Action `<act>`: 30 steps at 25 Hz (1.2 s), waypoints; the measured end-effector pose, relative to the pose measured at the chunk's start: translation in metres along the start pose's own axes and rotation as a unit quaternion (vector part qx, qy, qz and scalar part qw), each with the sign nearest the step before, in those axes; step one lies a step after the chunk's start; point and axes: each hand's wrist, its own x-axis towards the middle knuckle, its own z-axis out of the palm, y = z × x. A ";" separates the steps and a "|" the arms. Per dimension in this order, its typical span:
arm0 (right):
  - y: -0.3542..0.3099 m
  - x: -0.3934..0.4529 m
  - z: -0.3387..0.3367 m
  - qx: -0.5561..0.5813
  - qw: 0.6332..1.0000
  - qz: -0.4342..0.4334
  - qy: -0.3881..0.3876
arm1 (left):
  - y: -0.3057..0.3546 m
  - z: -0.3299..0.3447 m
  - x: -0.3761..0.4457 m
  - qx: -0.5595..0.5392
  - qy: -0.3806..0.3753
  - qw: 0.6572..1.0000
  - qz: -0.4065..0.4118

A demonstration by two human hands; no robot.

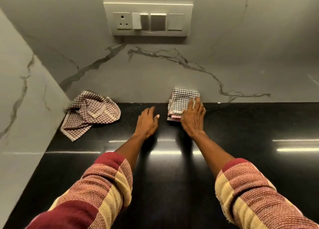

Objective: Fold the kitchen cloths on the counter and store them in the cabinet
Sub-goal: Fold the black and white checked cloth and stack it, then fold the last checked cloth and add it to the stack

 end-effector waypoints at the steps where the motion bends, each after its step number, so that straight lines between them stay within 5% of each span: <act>1: -0.013 -0.014 0.008 0.005 1.000 -0.006 0.002 | -0.017 -0.007 -0.011 0.025 0.021 0.999 -0.016; 8: -0.170 -0.102 0.085 0.066 0.988 -0.077 -0.120 | -0.178 -0.073 -0.080 0.114 0.127 0.975 -0.145; 13: -0.258 -0.115 0.120 0.039 0.983 -0.115 -0.140 | -0.249 -0.100 -0.091 0.104 0.121 0.974 -0.161; 24: -0.278 -0.111 0.151 0.014 0.995 -0.073 -0.064 | -0.275 -0.095 -0.089 0.069 0.166 0.982 -0.050; 28: -0.277 -0.124 0.143 0.039 0.982 -0.170 -0.077 | -0.269 -0.099 -0.096 0.072 0.147 0.987 0.002; 30: -0.276 -0.143 0.137 0.052 0.965 -0.238 -0.099 | -0.255 -0.097 -0.107 0.043 0.120 0.991 -0.045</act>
